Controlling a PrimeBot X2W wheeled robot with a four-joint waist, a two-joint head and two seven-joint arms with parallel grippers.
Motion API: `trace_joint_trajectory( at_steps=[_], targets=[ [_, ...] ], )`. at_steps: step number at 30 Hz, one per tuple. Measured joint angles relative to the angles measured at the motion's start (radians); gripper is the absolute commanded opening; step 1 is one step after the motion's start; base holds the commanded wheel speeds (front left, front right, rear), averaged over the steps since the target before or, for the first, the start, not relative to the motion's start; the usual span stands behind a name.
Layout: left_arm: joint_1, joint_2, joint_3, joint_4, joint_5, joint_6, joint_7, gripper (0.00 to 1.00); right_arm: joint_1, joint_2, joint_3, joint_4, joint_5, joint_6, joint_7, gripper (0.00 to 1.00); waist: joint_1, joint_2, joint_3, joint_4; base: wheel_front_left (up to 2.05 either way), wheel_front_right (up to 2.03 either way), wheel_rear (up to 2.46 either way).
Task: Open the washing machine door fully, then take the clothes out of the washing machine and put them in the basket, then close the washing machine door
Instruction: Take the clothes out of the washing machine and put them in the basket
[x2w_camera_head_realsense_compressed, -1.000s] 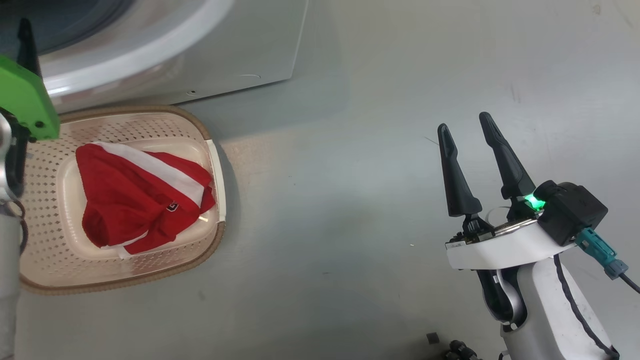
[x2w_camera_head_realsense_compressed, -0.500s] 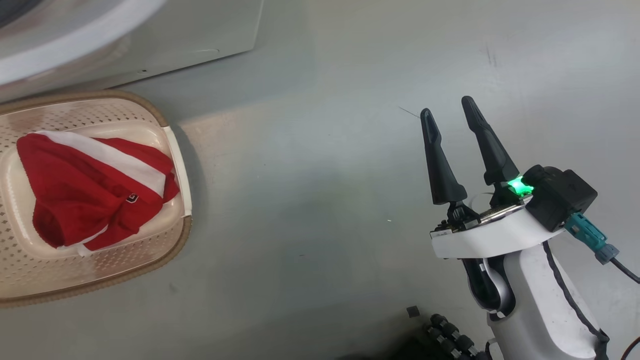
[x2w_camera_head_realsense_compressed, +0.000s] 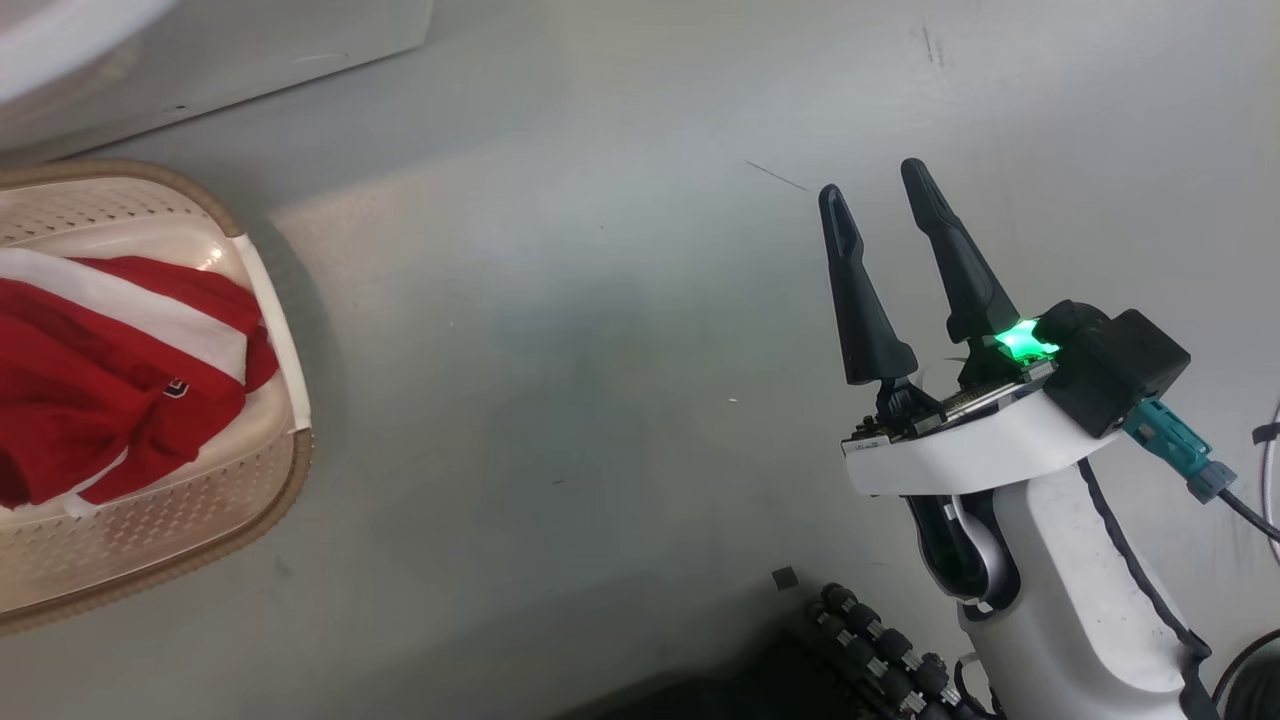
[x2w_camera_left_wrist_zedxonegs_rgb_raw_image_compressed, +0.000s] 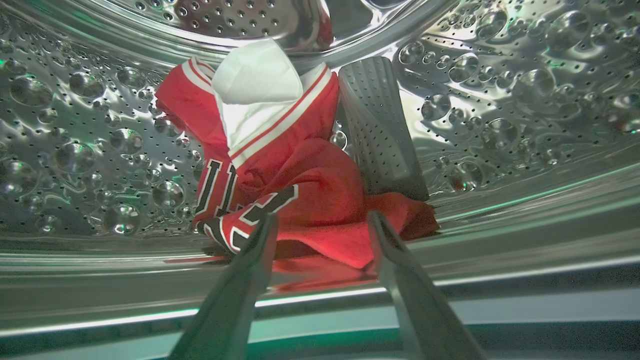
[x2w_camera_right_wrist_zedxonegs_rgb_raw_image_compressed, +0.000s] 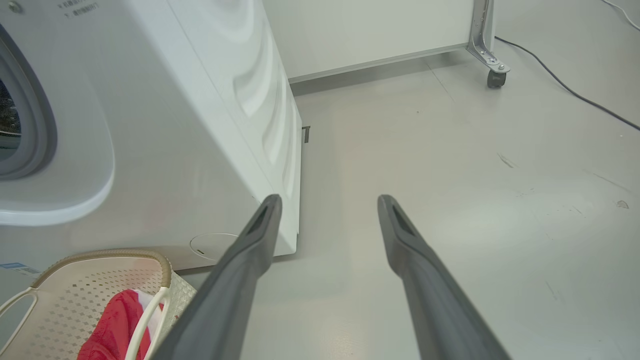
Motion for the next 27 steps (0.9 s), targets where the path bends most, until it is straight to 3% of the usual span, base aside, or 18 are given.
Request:
trace_joint_trajectory(
  at_steps=[2,3,19,20,21,23,27],
  targets=[
    [-0.018,0.012,0.002,0.0,0.001,0.0,0.02,0.95,-0.005,0.0,0.002,-0.002,0.006,0.0,0.0,1.0,0.0,0.0,0.014,-0.009,0.0,0.0,0.0],
    [-0.027,0.016,0.002,0.0,0.001,0.0,0.031,1.0,-0.007,0.0,0.002,-0.002,0.007,0.0,0.0,1.0,0.0,0.0,0.022,-0.013,0.0,0.0,0.0],
    [-0.094,0.057,0.022,0.046,0.046,0.018,0.111,1.0,-0.063,0.001,0.012,-0.002,0.032,0.0,0.0,1.0,-0.0001,0.0,0.106,-0.062,0.0,0.0,0.0],
    [-0.097,0.059,0.024,0.049,0.05,0.02,0.119,0.9,-0.063,0.001,0.012,-0.001,0.032,0.0,0.0,1.0,-0.0001,0.0,0.106,-0.062,0.0,0.0,0.0],
    [-0.099,0.061,0.024,0.049,0.056,0.02,0.119,0.56,-0.064,0.001,0.013,0.0,0.032,0.0,0.0,1.0,-0.0001,0.0,0.107,-0.063,0.0,0.0,0.0],
    [-0.102,0.061,0.024,0.052,0.058,0.023,0.124,0.0,-0.065,0.001,0.013,0.002,0.032,0.0,0.0,1.0,-0.0001,0.0,0.108,-0.064,0.0,0.0,0.0],
    [-0.111,0.063,0.022,0.06,0.062,0.024,0.127,0.0,-0.07,0.001,0.014,0.005,0.032,0.001,0.0,1.0,-0.0001,0.0,0.11,-0.065,0.0,0.0,0.0]
  ],
)
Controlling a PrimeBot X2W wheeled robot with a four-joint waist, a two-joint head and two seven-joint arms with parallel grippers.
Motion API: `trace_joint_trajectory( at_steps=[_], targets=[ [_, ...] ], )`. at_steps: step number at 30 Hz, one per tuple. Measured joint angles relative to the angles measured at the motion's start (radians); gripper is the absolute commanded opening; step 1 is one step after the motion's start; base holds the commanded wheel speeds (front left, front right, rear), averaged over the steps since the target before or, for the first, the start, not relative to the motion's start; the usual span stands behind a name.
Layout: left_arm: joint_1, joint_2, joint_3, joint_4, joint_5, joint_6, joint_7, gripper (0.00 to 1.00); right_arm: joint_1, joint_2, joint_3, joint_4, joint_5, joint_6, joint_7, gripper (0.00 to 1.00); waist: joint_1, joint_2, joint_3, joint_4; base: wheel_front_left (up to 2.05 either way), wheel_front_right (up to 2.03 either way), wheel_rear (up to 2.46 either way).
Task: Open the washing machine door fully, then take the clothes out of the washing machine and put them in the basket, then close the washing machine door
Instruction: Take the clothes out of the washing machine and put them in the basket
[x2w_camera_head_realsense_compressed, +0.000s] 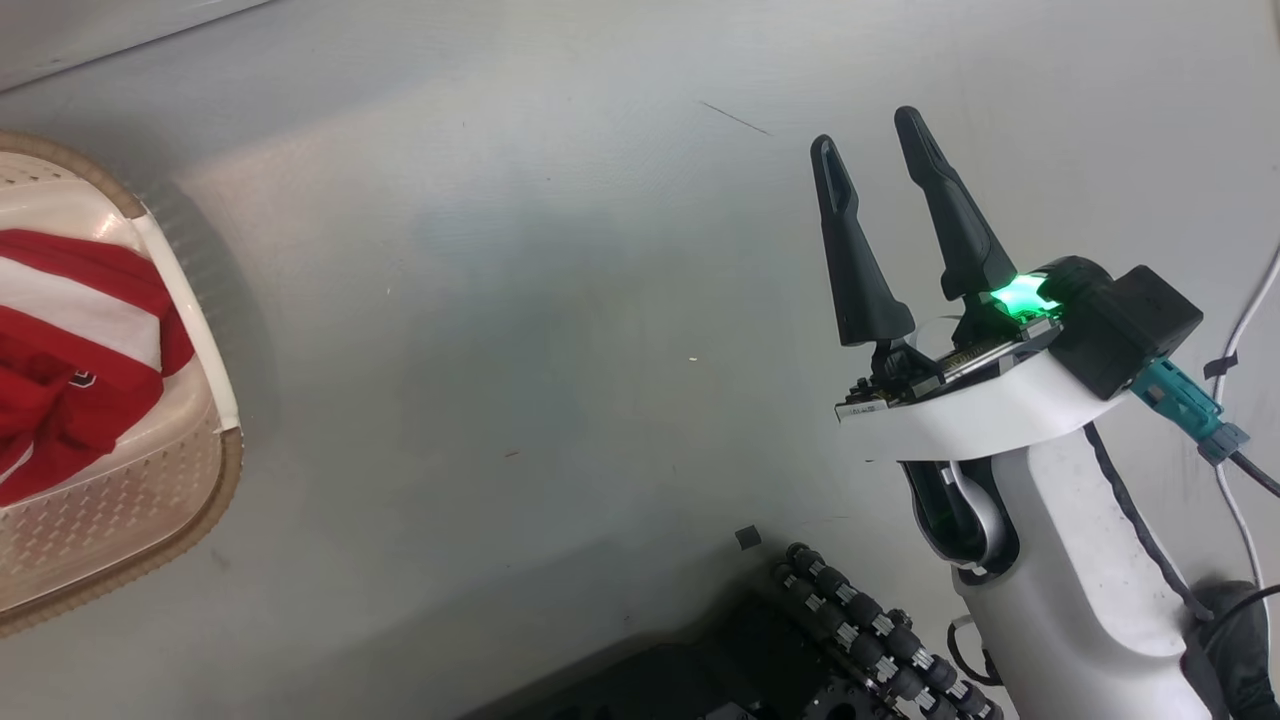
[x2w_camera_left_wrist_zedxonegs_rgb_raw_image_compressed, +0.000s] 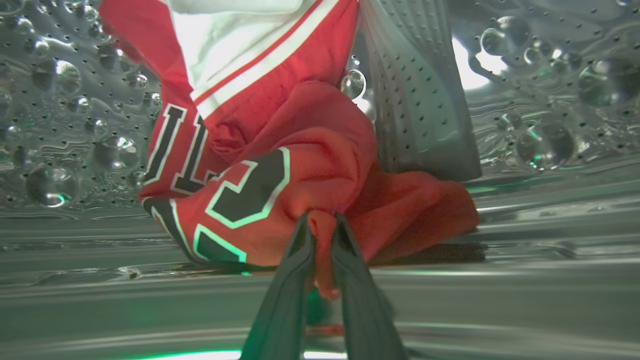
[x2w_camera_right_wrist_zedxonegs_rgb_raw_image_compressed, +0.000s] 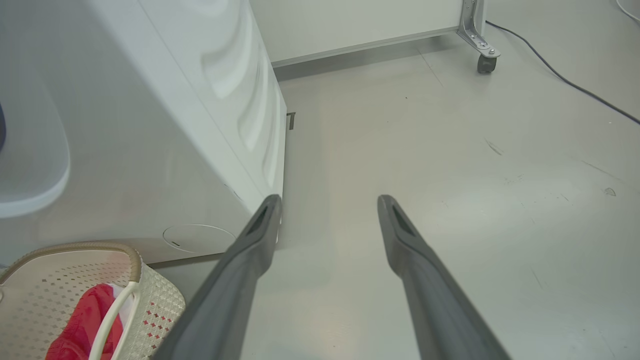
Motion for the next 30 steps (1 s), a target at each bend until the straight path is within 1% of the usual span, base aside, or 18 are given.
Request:
trace_joint_trajectory(
  at_steps=[4,11,15,19,22,30],
  targets=[
    [-0.003,0.001,-0.002,0.007,0.011,0.003,-0.015,0.0,-0.013,0.0,0.0,0.002,0.0,0.0,0.0,1.0,0.0,0.0,0.001,0.0,0.0,0.0,0.0],
    [-0.004,-0.006,0.002,0.011,0.014,0.004,-0.082,0.0,-0.016,0.0,-0.008,0.006,-0.002,0.0,0.0,1.0,0.0,0.0,-0.002,0.005,0.0,0.0,0.0],
    [-0.004,-0.031,0.006,0.012,0.014,0.007,-0.129,0.0,-0.016,0.0,-0.02,0.008,-0.012,0.0,0.0,1.0,0.0,0.0,-0.008,0.017,0.0,0.0,0.0],
    [-0.002,-0.058,0.016,0.011,0.013,0.012,-0.198,0.0,-0.019,0.0,-0.029,0.012,-0.031,0.0,0.0,1.0,0.0,0.0,-0.016,0.033,0.0,0.0,0.0],
    [0.004,-0.088,0.029,0.009,-0.007,0.013,-0.239,0.0,-0.02,0.0,-0.033,0.014,-0.041,0.0,0.0,1.0,0.0,0.0,-0.024,0.043,0.0,0.0,0.0],
    [0.056,-0.145,0.05,-0.007,-0.021,0.02,-0.37,0.0,-0.02,-0.001,-0.049,0.021,-0.071,0.0,0.0,1.0,0.0,0.0,-0.047,0.071,0.0,0.0,0.0]
  ],
)
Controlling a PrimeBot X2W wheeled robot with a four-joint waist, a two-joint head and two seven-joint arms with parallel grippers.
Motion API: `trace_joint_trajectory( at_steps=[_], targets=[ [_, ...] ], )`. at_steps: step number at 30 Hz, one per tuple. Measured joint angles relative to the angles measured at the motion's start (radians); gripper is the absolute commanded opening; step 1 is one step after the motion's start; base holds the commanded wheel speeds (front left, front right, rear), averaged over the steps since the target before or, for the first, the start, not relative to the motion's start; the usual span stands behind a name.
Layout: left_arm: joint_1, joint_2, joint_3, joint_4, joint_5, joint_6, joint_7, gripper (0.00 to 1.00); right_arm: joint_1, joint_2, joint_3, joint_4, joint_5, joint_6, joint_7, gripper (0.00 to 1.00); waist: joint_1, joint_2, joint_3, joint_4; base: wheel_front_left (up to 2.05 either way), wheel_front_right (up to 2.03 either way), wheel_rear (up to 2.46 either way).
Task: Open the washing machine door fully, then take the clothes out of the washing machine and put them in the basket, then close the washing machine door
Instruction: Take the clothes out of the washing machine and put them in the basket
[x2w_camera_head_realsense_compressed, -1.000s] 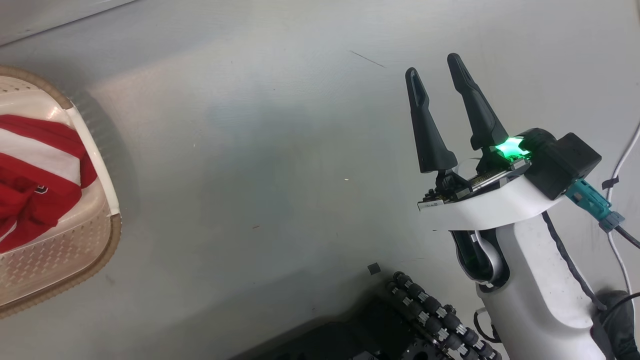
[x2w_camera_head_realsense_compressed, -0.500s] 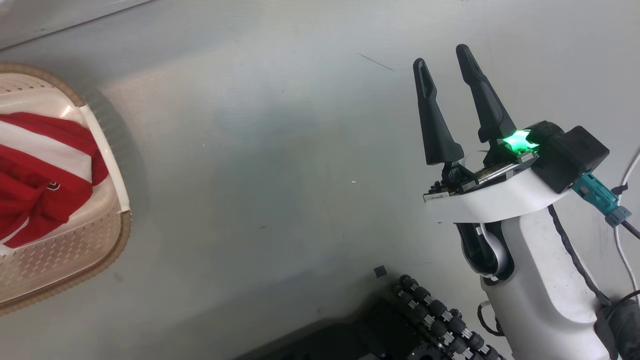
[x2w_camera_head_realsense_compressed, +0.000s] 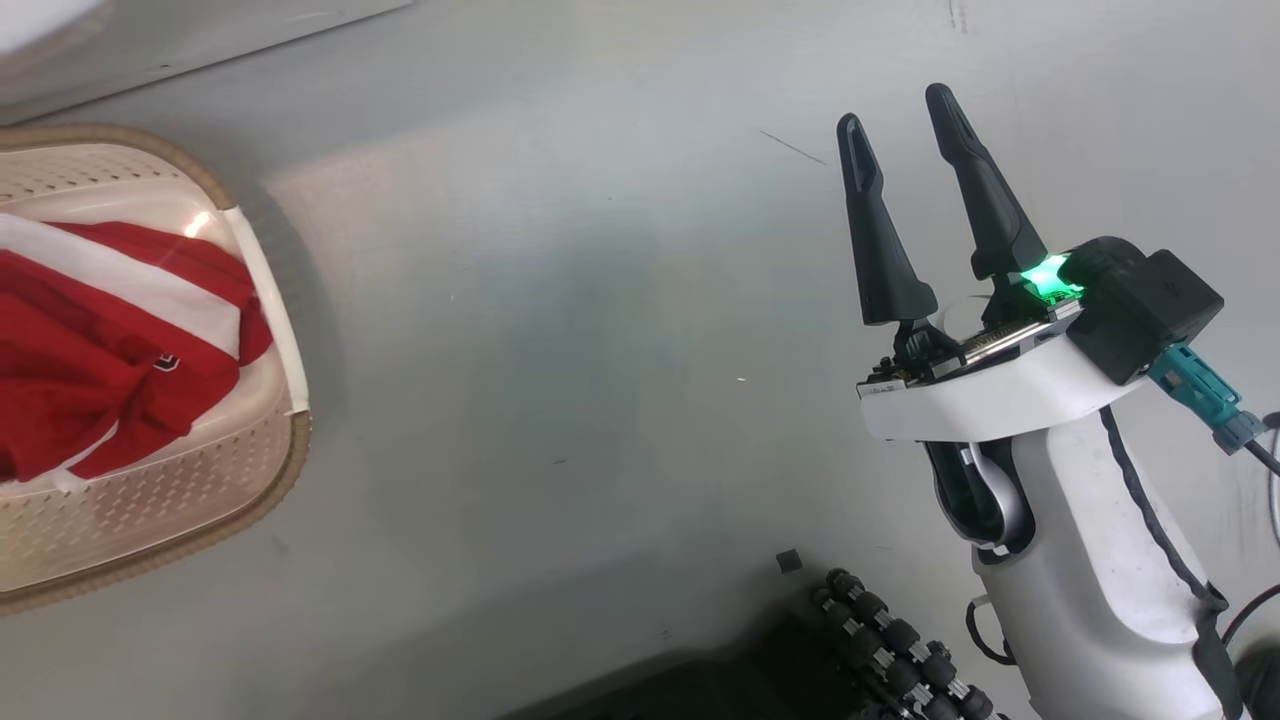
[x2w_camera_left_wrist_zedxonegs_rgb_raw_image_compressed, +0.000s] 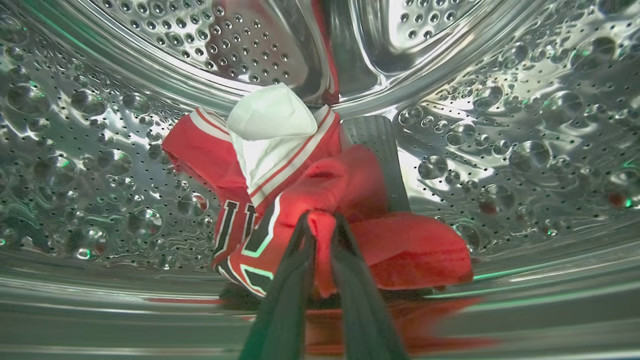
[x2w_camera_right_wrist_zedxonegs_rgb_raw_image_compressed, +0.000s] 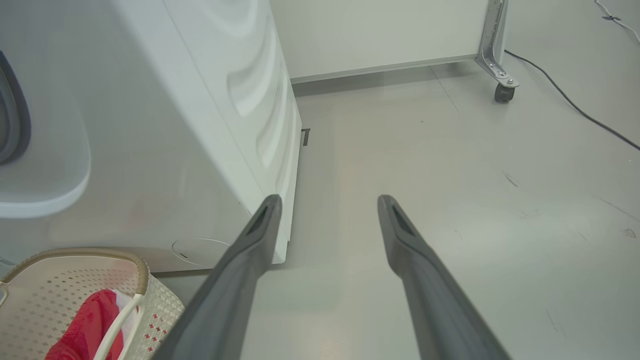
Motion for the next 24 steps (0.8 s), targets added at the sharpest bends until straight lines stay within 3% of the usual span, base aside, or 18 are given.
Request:
trace_joint_trajectory(
  at_steps=[24],
  targets=[
    [0.233,-0.176,0.114,-0.011,-0.079,0.002,-0.453,0.0,0.035,-0.017,-0.049,0.027,-0.103,0.0,0.0,1.0,0.0,0.0,-0.129,0.107,0.0,0.0,0.0]
  ],
)
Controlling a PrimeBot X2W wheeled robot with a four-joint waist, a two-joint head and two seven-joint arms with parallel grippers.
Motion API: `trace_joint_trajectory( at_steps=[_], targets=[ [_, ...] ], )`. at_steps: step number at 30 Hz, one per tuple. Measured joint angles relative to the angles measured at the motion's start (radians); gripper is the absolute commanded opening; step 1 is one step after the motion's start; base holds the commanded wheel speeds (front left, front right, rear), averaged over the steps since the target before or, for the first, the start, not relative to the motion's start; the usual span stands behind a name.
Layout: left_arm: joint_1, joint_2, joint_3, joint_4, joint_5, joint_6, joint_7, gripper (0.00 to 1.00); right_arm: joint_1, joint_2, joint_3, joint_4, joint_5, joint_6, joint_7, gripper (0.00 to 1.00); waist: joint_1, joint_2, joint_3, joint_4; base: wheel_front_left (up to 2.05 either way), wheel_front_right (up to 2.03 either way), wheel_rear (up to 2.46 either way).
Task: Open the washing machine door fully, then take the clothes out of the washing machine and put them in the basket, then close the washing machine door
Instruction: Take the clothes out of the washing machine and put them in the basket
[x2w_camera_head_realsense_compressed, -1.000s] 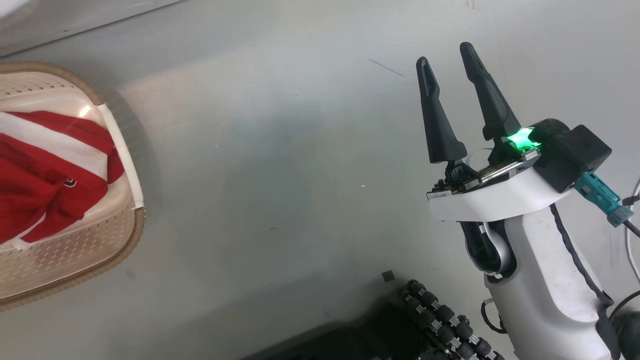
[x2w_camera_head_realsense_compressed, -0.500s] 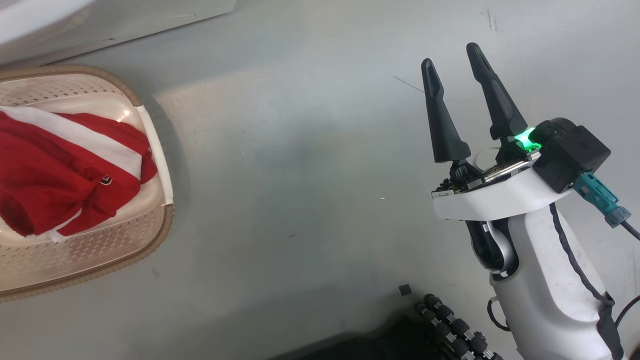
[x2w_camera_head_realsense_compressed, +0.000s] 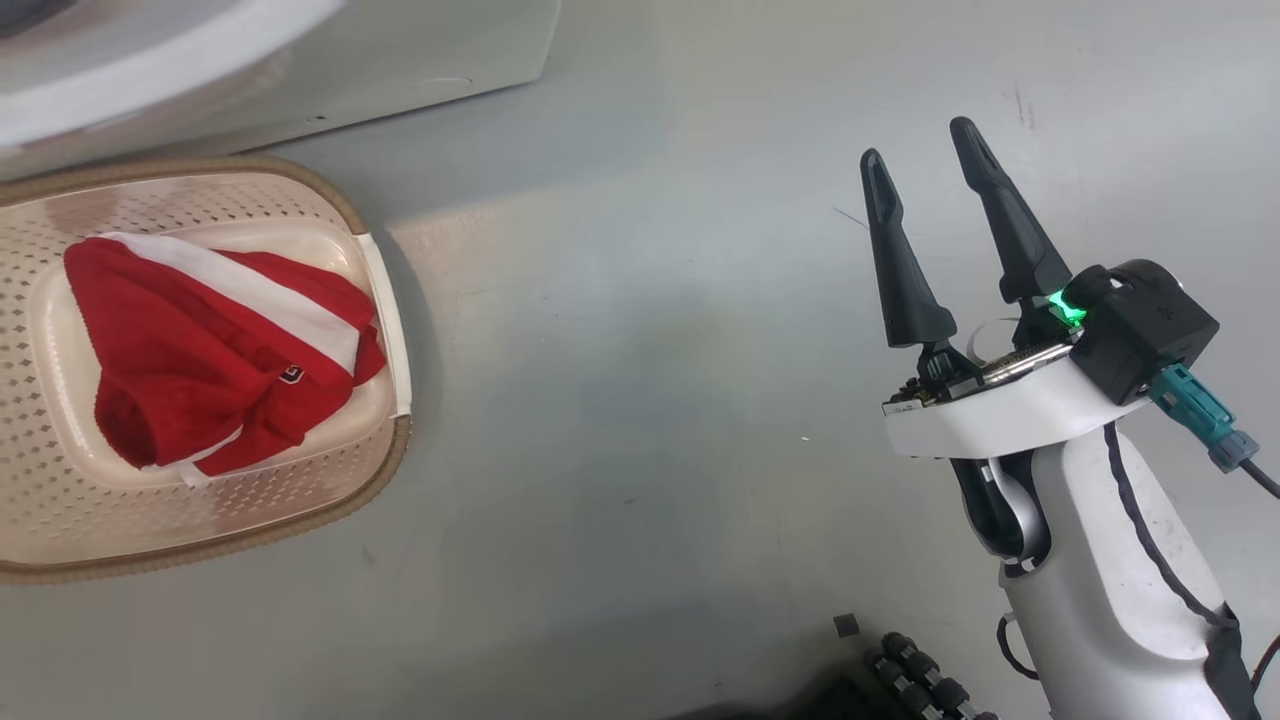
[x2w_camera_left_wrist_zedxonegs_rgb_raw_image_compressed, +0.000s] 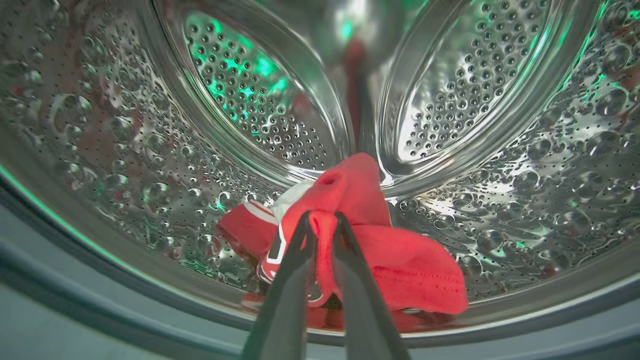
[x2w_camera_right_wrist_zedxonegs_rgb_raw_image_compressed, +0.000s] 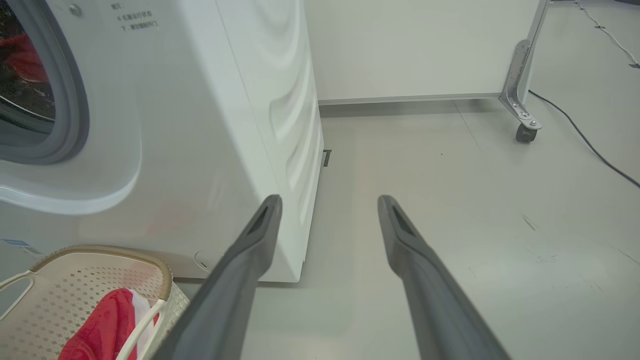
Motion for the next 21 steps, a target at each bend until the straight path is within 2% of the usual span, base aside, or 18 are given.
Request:
trace_joint_trajectory(
  at_steps=[9,21],
  targets=[
    [0.107,-0.051,-0.001,-0.036,-0.003,0.0,-0.14,0.0,0.04,-0.005,-0.011,0.011,-0.015,0.0,0.0,1.0,0.0,0.0,-0.071,0.036,0.0,0.0,0.0],
    [0.281,-0.152,-0.028,-0.116,-0.019,-0.003,-0.293,0.0,0.094,-0.006,-0.031,0.022,-0.036,0.0,0.0,1.0,0.0,0.0,-0.177,0.076,0.0,0.0,0.0]
  ],
)
